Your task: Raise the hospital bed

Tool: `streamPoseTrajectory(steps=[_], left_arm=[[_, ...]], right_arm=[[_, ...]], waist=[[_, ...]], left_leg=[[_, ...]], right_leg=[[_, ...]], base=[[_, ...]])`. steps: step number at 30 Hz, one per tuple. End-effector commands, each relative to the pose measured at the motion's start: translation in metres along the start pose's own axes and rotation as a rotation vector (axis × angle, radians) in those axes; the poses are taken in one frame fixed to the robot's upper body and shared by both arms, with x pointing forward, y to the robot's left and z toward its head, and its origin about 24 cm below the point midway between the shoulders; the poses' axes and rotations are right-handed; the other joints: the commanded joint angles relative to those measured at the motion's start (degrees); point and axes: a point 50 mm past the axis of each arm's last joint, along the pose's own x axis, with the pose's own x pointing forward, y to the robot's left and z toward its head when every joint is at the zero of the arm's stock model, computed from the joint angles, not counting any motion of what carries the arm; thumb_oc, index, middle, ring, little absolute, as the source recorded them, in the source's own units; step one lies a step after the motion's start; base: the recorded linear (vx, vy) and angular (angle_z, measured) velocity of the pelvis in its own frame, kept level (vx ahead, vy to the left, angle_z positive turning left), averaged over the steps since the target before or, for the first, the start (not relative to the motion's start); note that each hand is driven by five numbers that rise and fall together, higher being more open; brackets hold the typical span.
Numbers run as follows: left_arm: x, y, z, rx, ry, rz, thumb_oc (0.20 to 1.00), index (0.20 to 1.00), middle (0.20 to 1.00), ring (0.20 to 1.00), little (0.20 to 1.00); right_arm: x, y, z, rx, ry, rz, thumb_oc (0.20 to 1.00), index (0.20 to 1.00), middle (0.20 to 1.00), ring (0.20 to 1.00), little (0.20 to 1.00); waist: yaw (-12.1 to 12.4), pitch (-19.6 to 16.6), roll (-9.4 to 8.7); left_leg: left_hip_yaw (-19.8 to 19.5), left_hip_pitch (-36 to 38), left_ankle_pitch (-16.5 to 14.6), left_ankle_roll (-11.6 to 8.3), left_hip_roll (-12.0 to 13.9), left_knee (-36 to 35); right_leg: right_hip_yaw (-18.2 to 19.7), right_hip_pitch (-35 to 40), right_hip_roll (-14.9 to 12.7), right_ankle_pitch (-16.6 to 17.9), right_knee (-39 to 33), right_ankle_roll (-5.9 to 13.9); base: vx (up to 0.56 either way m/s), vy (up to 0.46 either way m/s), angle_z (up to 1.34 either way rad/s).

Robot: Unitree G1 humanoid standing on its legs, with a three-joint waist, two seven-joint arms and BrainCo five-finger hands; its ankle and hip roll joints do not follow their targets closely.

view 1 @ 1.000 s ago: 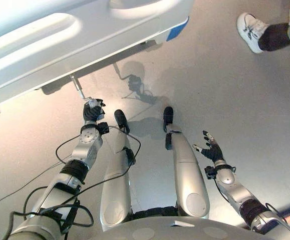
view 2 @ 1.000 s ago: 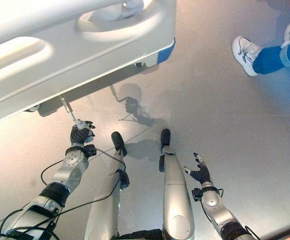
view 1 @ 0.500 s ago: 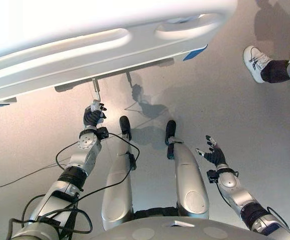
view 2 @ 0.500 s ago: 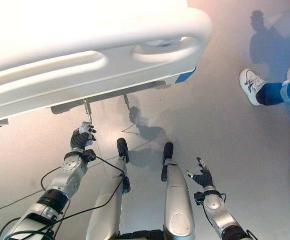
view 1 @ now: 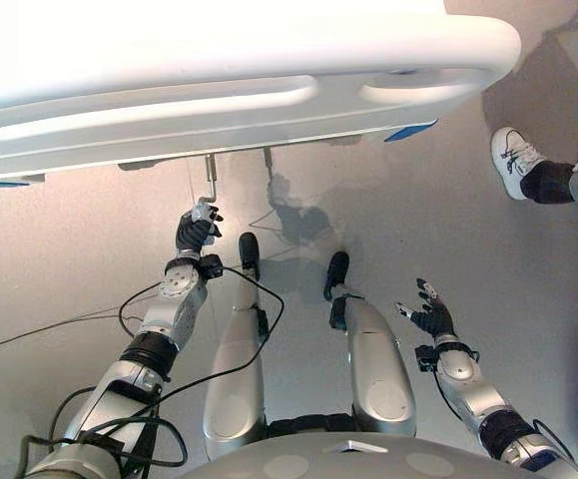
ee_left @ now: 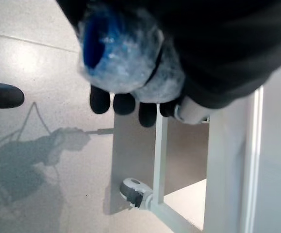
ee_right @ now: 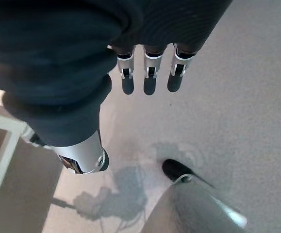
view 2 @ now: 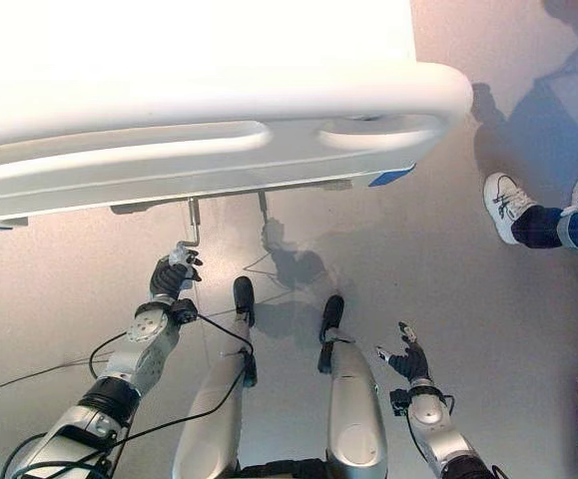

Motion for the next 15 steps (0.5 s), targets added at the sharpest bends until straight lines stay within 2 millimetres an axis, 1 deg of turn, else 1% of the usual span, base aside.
streamPoseTrajectory(steps=[1,2,5,6,10,11,12,15], left_arm=[[-0.016,0.041,0.023,0.028,-0.18,0.094,0.2,0.2,0.2,0.2,0.2],[-0.012,0.047,0.025,0.046,-0.179,0.123,0.2,0.2,0.2,0.2,0.2],[-0.011,0.048,0.026,0.046,-0.182,0.132,0.2,0.2,0.2,0.2,0.2],[-0.007,0.055,0.027,0.068,-0.171,0.162,0.2,0.2,0.2,0.2,0.2],[-0.007,0.055,0.027,0.068,-0.171,0.162,0.2,0.2,0.2,0.2,0.2],[0.004,0.069,0.031,0.109,-0.146,0.238,0.2,0.2,0.2,0.2,0.2],[0.007,0.07,0.032,0.12,-0.138,0.246,0.2,0.2,0.2,0.2,0.2],[0.009,0.072,0.032,0.124,-0.133,0.255,0.2,0.2,0.2,0.2,0.2]], right_arm=[[-0.006,-0.004,-0.009,0.0,0.025,-0.015,1.0,1.0,1.0,1.0,1.0],[-0.005,-0.003,-0.005,0.008,0.012,-0.017,1.0,1.0,1.0,1.0,1.0],[-0.004,-0.003,-0.004,0.014,0.006,-0.016,1.0,1.0,1.0,1.0,1.0],[-0.004,-0.001,0.001,0.023,-0.02,-0.008,1.0,1.0,1.0,1.0,1.0],[-0.004,-0.001,0.001,0.023,-0.02,-0.008,1.0,1.0,1.0,1.0,1.0],[-0.005,0.004,0.011,0.031,-0.071,0.02,1.0,1.0,1.0,1.0,1.0],[-0.005,0.006,0.014,0.036,-0.083,0.027,1.0,1.0,1.0,1.0,1.0],[-0.005,0.005,0.014,0.039,-0.086,0.026,1.0,1.0,1.0,1.0,1.0]], waist=[[3.6,-0.9,-4.5],[3.7,-0.8,-5.25],[3.6,-0.7,-5.67],[3.6,-0.5,-6.49],[3.6,-0.5,-6.49],[2.8,-0.4,-8.64],[2.5,-0.4,-8.94],[2.3,-0.4,-9.06]], left_leg=[[2.7,2.6,-5.0,0.87,-6.2,0.3],[2.6,1.9,-4.9,0.78,-6.1,0.3],[2.5,1.4,-4.9,0.78,-6.1,0.4],[2.6,0.5,-4.9,0.69,-6.1,0.5],[2.6,0.5,-4.9,0.69,-6.1,0.5],[3.1,-2.1,-4.8,0.59,-5.9,0.5],[3.2,-2.8,-4.8,0.61,-5.9,0.6],[3.3,-3.1,-4.8,0.59,-5.9,0.6]], right_leg=[[-0.4,1.4,-1.9,18.7,-17.2,5.28],[-0.5,1.0,-2.0,19.0,-17.5,5.43],[-0.5,0.7,-2.0,19.0,-17.5,5.5],[-0.5,0.2,-2.0,19.1,-17.7,5.55],[-0.5,0.2,-2.0,19.1,-17.7,5.55],[-0.9,-2.1,-1.9,19.3,-18.0,5.72],[-0.7,-2.8,-1.8,19.4,-17.9,5.73],[-0.7,-3.2,-1.8,19.4,-17.9,5.71]], base=[[0.04,0.089,0.16],[0.04,0.089,0.11],[0.02,0.047,0.17],[0.02,0.028,0.16],[0.02,0.021,0.09],[0.05,0.072,0.03],[0.05,0.072,0.09],[0.0,0.016,0.06]])
